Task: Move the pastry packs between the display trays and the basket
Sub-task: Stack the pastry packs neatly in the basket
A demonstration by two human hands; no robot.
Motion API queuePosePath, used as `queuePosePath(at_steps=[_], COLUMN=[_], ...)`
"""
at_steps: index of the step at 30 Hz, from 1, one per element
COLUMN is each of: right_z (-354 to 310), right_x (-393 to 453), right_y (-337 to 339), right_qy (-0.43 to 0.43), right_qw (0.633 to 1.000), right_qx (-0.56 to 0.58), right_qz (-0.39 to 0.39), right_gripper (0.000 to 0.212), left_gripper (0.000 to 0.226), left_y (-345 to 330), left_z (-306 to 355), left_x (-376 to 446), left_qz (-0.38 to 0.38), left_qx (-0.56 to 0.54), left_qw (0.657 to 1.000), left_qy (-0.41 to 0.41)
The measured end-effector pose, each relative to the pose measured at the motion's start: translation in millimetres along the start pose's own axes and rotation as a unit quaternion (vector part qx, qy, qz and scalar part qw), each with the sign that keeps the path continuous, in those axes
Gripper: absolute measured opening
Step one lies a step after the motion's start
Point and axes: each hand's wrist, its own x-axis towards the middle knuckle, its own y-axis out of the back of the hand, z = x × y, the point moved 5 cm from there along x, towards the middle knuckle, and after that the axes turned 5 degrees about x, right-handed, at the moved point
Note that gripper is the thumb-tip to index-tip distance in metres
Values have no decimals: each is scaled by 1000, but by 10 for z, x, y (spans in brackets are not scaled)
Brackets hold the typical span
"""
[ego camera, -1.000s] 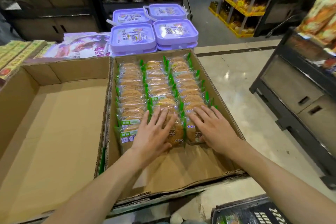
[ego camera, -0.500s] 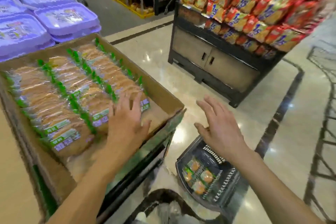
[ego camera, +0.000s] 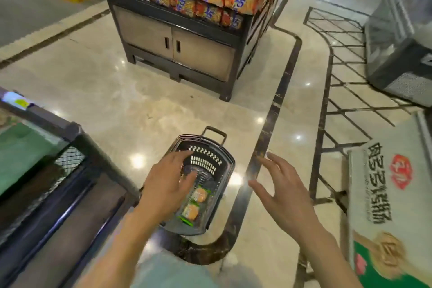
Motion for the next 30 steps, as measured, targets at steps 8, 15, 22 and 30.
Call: queuePosePath(at_steps=[8, 15, 22, 30], right_z=[829, 429, -111, 408], right_x=[467, 1828, 2833, 3331], right_y=[161, -343, -988, -3091], right_qy=[12, 184, 322, 368], right_qw=[995, 951, 863, 738], right_qx=[26, -64, -142, -189], right_qz=[-96, -241, -363, -534], right_gripper=[53, 64, 58, 68], left_gripper=[54, 63, 59, 42], left_y=[-677, -799, -1008, -2249], left_z=[477, -217, -750, -1742], left_x=[360, 538, 763, 739], left_qz=[-29, 60, 112, 110], left_qx=[-61, -82, -76, -104], left_qw=[991, 952, 896, 812], left_qy=[112, 288, 424, 563])
